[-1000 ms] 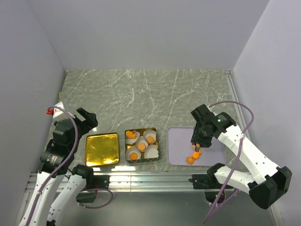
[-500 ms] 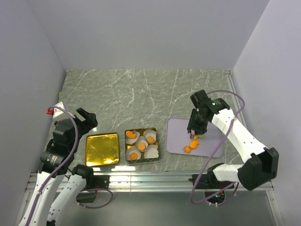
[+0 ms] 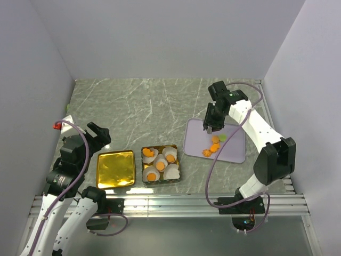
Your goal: Pack the cookies
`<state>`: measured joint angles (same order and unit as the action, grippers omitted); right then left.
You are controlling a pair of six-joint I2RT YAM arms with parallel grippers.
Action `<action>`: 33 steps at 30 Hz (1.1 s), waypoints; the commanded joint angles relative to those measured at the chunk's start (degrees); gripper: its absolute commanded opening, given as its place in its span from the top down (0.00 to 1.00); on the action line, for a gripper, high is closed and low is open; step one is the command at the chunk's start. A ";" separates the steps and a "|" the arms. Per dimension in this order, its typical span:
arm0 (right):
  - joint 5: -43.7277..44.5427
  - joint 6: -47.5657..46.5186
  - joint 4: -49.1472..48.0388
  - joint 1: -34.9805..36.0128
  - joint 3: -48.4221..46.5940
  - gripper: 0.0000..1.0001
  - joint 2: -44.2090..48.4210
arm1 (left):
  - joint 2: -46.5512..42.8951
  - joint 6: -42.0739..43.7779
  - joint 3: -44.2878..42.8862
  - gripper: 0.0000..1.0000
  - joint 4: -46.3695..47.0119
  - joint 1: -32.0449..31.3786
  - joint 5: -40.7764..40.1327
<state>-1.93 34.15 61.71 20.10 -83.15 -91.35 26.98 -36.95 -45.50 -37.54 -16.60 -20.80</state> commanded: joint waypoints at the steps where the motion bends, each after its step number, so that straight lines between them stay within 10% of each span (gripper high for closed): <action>1: 1.23 -1.46 0.77 -0.59 -5.26 0.60 2.14 | -0.26 0.74 -0.12 0.14 1.68 -0.27 0.32; 18: 1.58 4.25 12.11 -0.58 11.07 0.56 29.81 | -1.76 0.74 0.05 0.14 1.77 -0.27 0.23; 33: 0.00 5.49 8.08 -0.50 18.03 0.52 31.41 | -1.85 0.56 -0.03 0.13 1.59 -0.45 0.05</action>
<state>-2.44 39.35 72.40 19.84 -65.30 -59.66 25.65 -36.86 -45.32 -37.54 -16.73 -20.84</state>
